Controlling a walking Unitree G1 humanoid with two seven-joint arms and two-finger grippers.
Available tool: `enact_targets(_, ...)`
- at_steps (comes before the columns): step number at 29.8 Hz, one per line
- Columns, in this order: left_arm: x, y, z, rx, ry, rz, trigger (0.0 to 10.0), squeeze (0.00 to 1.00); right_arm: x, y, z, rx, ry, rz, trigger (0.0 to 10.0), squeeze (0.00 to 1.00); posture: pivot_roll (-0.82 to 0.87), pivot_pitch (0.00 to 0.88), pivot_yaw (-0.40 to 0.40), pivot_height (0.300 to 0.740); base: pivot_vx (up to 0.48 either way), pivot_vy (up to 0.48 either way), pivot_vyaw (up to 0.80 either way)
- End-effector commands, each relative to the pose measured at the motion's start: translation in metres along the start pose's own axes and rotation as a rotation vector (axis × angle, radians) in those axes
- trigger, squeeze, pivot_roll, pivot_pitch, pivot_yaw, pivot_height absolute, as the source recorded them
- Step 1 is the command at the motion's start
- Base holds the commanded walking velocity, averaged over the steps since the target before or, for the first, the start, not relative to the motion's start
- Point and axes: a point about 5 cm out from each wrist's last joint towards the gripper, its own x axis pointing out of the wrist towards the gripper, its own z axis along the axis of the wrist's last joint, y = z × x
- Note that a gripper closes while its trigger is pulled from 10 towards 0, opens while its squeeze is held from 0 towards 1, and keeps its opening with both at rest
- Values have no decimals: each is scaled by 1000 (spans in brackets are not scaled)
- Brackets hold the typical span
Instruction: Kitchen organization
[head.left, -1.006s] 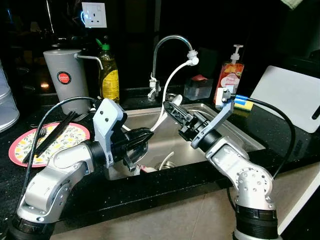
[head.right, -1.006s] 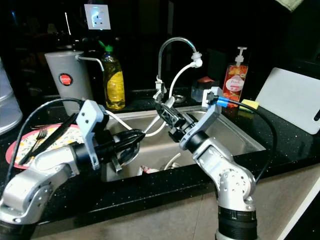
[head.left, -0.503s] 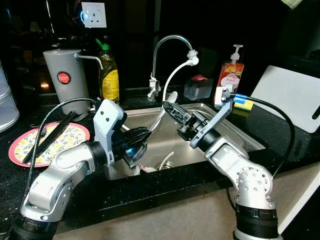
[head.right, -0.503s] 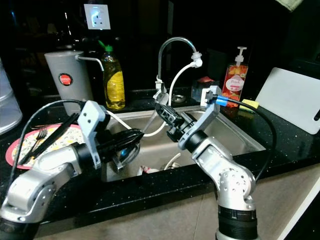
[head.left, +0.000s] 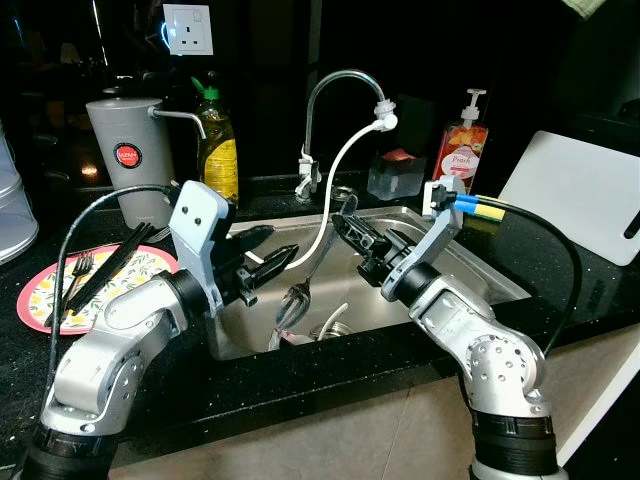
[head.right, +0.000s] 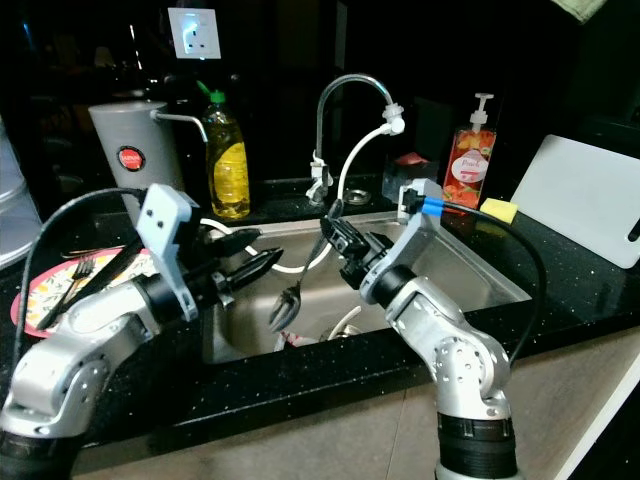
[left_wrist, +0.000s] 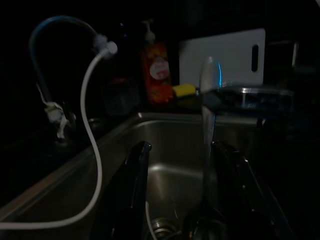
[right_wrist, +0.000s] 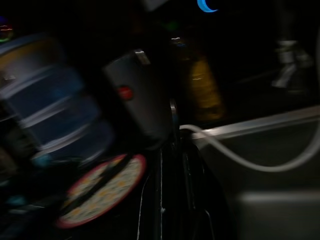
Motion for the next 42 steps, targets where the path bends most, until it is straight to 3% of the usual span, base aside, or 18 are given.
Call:
enact_targets(1,-1,6,-2,-16,7,48,10000,0,1,-13,1,-23,-25,-86,10000,0,-37,3,-22,740,0,0,0)
enact_targets(7,-3,17,-18,-11,108,157,10000,0,8,-31,-6,-122,-35,-220,10000,0,-39,10,-20,740,0,0,0)
enact_targets(11,-3,20,-25,-15,159,197,10000,0,11,-37,-9,-126,-48,-267,10000,0,-36,10,-21,740,0,0,0)
enact_targets(15,-4,27,-31,-40,192,284,10000,0,20,-54,-24,-68,-43,-383,10000,0,-32,11,-25,740,0,0,0)
enact_targets(28,-6,35,-31,-48,197,356,10000,0,25,-63,-57,-75,82,-420,10000,0,-32,12,-32,740,0,0,0)
enact_targets(30,-6,37,-32,-51,205,371,10000,0,26,-65,-62,-77,90,-425,10000,110,-33,11,-32,740,0,0,0)
enact_targets(31,-6,37,-32,-51,205,371,10000,0,26,-65,-62,-77,90,-425,10000,110,-33,11,-32,740,0,0,0)
enact_targets(32,-5,38,-33,-61,213,388,10000,0,26,-66,-67,-90,114,-422,10000,345,-35,12,-30,740,0,0,0)
enact_targets(33,-5,38,-33,-61,213,388,10000,0,26,-66,-67,-90,114,-422,10000,345,-35,12,-30,740,0,0,0)
enact_targets(34,-6,44,-35,-69,229,434,10000,0,26,-66,-73,-106,139,-412,10000,1000,-38,13,-29,740,0,0,0)
enact_targets(42,-11,59,-39,-59,276,570,10000,0,29,-63,-51,-115,51,-394,10000,1000,-39,13,-28,740,0,0,0)
